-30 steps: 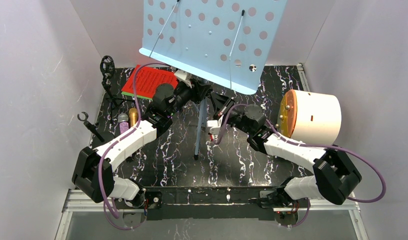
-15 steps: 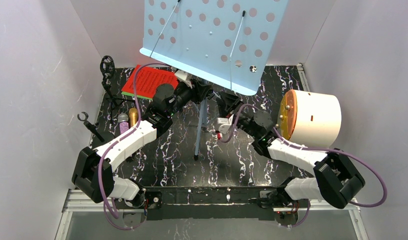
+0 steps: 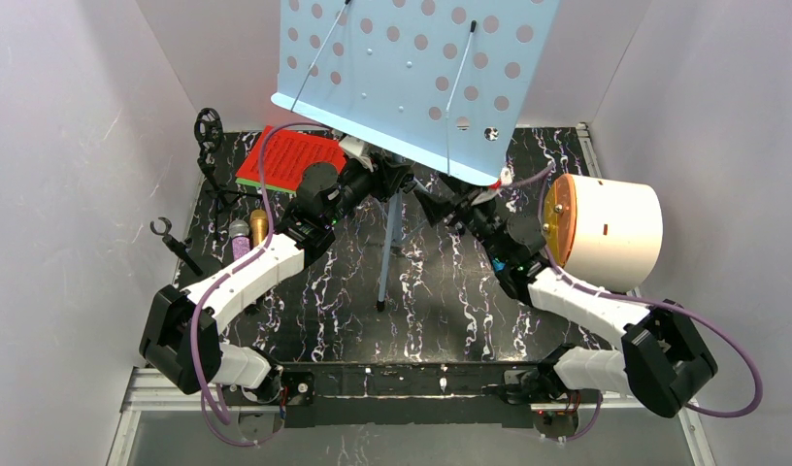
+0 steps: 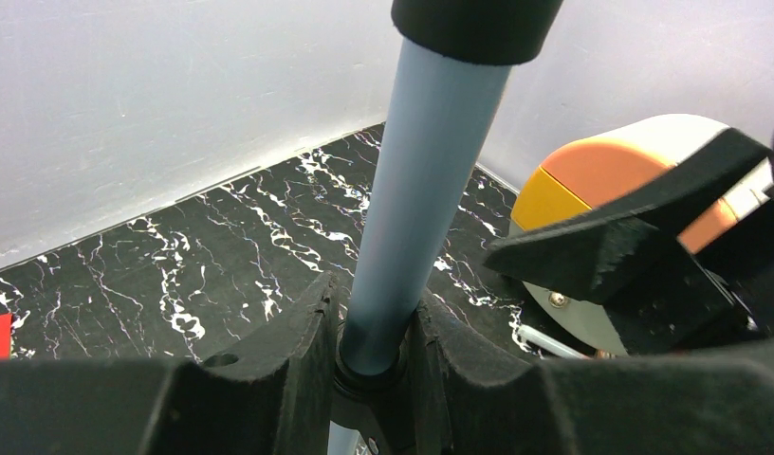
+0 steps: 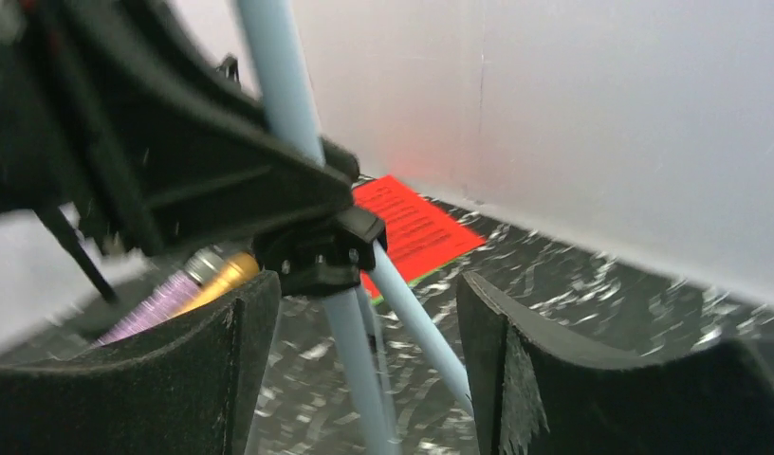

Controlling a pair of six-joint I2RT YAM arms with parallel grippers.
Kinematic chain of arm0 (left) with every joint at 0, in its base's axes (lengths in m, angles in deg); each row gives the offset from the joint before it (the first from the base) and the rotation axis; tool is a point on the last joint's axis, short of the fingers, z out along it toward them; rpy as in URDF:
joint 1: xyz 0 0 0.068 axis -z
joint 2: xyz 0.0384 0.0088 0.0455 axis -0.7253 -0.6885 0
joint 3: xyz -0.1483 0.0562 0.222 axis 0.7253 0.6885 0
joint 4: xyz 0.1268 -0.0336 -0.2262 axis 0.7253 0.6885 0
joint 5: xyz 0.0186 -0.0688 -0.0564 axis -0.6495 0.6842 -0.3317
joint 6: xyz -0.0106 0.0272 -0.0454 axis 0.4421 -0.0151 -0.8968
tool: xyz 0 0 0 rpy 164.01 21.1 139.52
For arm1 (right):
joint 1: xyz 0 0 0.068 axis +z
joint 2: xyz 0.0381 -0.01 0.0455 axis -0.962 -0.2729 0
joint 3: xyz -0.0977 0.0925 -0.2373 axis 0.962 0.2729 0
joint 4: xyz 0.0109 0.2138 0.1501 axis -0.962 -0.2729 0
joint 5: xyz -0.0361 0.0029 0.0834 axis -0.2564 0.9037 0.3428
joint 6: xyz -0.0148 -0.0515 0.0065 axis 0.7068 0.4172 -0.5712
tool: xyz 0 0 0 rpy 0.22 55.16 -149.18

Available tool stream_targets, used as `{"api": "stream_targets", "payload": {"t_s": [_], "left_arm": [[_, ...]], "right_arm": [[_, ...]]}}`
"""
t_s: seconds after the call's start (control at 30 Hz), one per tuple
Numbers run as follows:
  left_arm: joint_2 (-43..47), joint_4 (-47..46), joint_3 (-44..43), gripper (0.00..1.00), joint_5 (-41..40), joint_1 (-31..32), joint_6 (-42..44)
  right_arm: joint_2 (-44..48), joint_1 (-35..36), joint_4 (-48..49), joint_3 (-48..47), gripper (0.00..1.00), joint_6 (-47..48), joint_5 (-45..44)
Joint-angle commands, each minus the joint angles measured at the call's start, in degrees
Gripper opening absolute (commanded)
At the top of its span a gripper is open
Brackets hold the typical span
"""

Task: Pack up the instrument practice props
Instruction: Unscrew the knob on the music stand.

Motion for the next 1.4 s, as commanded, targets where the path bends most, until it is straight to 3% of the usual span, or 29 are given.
{"api": "stream_targets", "payload": {"t_s": [0.0, 0.2, 0.4, 0.73, 0.87, 1.07, 1.2, 1.37], "left_arm": [[-2.0, 10.7, 1.2, 0.00, -0.5, -0.5, -3.3], [-2.1, 10.6, 1.2, 0.00, -0.1, -0.5, -3.4], [-2.1, 10.5, 1.3, 0.00, 0.2, -0.5, -3.4], [-1.6, 10.8, 1.2, 0.00, 0.0, -0.5, -3.1], [-1.9, 10.9, 1.1, 0.00, 0.2, -0.5, -3.0], [-1.8, 11.0, 1.1, 0.00, 0.3, -0.5, -3.0], [-1.7, 10.8, 1.2, 0.00, 0.4, -0.5, -3.1], [-1.4, 10.8, 1.5, 0.00, 0.3, -0.5, -2.7]], "right_arm": [[-2.1, -0.3, -11.4, -8.2, 0.75, -30.6, -9.1], [-5.3, -0.3, -13.8, -11.0, 0.73, -41.4, -6.8], [-7.1, -0.3, -17.7, -12.6, 0.66, -44.6, -7.1], [-7.3, -0.3, -19.9, -14.6, 0.19, -39.4, 0.7], [-7.3, -0.3, -20.6, -15.5, 0.01, -29.4, 5.7], [-5.0, -0.3, -19.9, -13.8, 0.01, -0.3, 10.7], [-3.4, -0.3, -18.9, -12.0, 0.04, 13.0, 10.5], [-1.6, -2.0, -17.0, -11.6, 0.35, 12.0, 8.9]]}}
